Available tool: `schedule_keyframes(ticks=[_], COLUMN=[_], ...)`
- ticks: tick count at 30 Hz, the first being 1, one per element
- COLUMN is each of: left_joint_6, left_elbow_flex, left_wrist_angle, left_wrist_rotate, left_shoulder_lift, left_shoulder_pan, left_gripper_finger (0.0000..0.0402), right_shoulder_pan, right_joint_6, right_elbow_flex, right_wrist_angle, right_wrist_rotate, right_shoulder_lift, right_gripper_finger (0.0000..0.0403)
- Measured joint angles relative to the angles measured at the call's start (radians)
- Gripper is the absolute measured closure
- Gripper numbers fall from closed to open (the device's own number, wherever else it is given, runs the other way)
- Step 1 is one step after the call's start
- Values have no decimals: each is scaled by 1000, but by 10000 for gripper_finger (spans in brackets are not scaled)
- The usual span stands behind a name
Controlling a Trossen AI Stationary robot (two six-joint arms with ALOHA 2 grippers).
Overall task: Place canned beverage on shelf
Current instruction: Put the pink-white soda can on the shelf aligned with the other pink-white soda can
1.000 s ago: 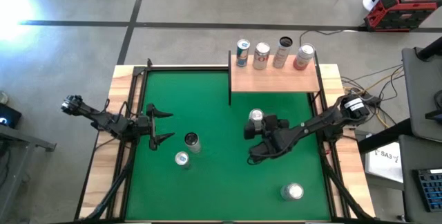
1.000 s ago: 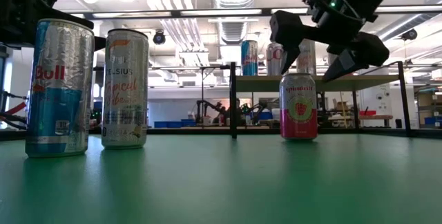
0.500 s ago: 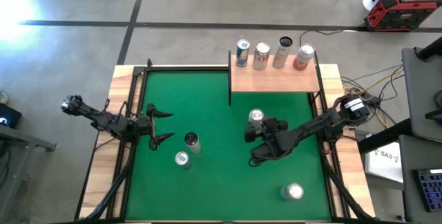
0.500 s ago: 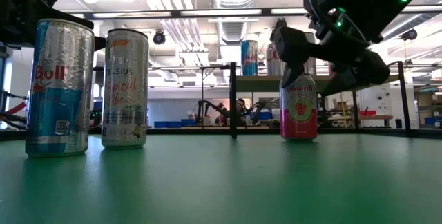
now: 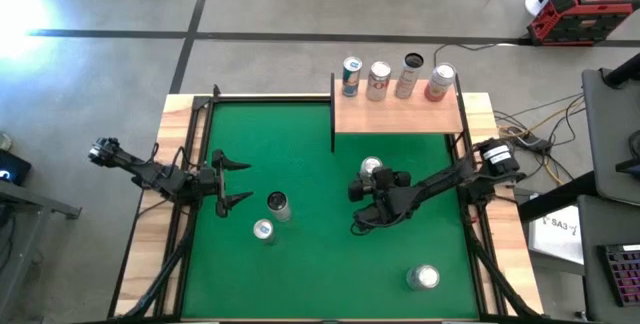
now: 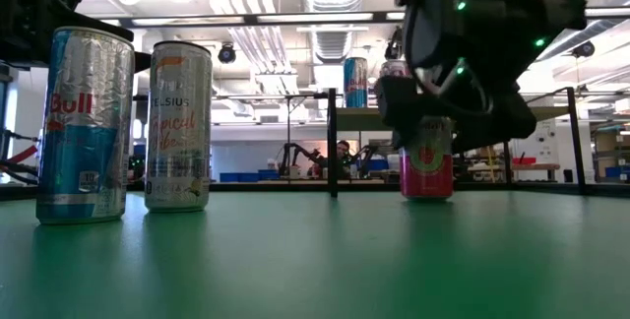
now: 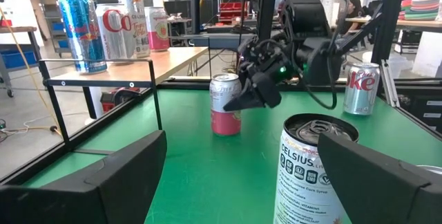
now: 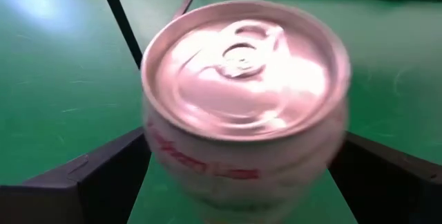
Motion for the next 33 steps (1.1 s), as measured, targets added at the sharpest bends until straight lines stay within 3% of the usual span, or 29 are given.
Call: schedule_keyframes(ticks=[10,18,24,33], left_joint_6=[0,0,0,0], left_elbow_flex=[0,0,0,0], left_wrist_angle=[0,0,0,0], left_wrist_rotate=[0,0,0,0], left_shoulder_lift=[0,0,0,0], left_shoulder_pan=[0,0,0,0], left_gripper_finger=[41,41,41,41], right_shoulder_pan=[-13,-13,-13,16], right_joint_6=[86,200,223,361], right_elbow_flex=[89,134,186,429], right_wrist_angle=[-85,-178,-270,-664], right_wrist_rotate=[25,-14,-33,-57], right_shoulder_lift=[111,107,107,104], right_gripper_finger=[14,124,124,124])
